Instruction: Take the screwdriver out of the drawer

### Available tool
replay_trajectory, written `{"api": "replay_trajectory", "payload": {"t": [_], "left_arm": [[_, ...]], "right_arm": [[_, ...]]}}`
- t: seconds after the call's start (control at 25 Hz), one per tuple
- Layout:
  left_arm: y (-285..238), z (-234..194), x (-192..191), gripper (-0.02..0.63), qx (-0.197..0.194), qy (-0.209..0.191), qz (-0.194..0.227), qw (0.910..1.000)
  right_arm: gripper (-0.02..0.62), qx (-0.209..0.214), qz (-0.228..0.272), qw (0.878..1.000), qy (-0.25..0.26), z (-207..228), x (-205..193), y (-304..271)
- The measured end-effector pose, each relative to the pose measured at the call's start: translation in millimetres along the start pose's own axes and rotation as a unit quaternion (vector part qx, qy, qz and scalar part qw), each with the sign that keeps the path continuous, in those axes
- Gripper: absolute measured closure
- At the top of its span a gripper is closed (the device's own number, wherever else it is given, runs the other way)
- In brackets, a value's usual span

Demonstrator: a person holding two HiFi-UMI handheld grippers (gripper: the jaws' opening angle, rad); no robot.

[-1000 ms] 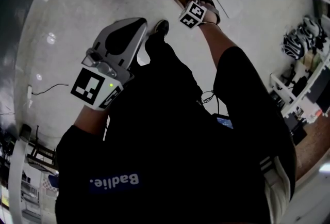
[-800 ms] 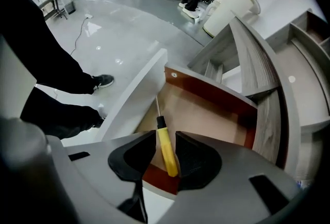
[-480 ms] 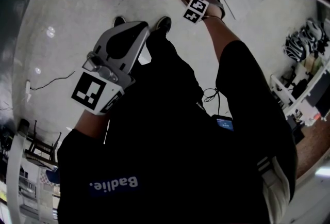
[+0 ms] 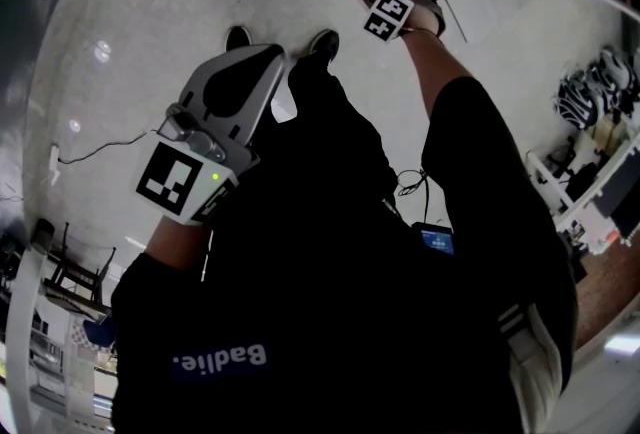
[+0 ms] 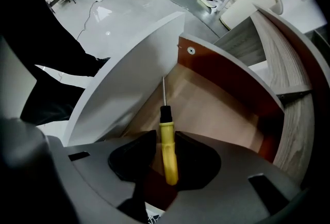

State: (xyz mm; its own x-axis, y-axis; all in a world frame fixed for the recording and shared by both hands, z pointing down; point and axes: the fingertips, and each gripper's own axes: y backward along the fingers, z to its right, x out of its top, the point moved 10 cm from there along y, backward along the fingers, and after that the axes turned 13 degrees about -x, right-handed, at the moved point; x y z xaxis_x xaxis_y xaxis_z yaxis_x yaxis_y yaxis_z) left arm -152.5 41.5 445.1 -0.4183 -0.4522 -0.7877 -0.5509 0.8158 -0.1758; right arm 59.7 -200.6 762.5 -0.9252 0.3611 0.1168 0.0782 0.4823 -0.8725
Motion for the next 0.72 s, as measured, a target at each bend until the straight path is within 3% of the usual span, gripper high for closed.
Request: {"api": "replay_trajectory", "payload": {"t": [0.12,0.36,0.6,0.72], "left_arm": [[7,5,0,0.607,-0.003,0.002,0.001,1.0000],[9,13,6,0.607,-0.007,-0.003,0.005,1.0000],[11,22,19,0.607,-0.020,-0.011,0.016,0.9996],[9,28,28,0.607,-0.030,-0.021,0.022,0.9991]], "right_arm": [[0.497,-0.002,0.003,1.000,0.001,3,5,6],[0.497,0.001,0.006,1.000,-0.026,14,7,19],[0.497,-0.008,0.030,0.996,-0.079,23,6,52],[0.497,-0.013,0.045,0.990,-0.133,34,4,71]]}}
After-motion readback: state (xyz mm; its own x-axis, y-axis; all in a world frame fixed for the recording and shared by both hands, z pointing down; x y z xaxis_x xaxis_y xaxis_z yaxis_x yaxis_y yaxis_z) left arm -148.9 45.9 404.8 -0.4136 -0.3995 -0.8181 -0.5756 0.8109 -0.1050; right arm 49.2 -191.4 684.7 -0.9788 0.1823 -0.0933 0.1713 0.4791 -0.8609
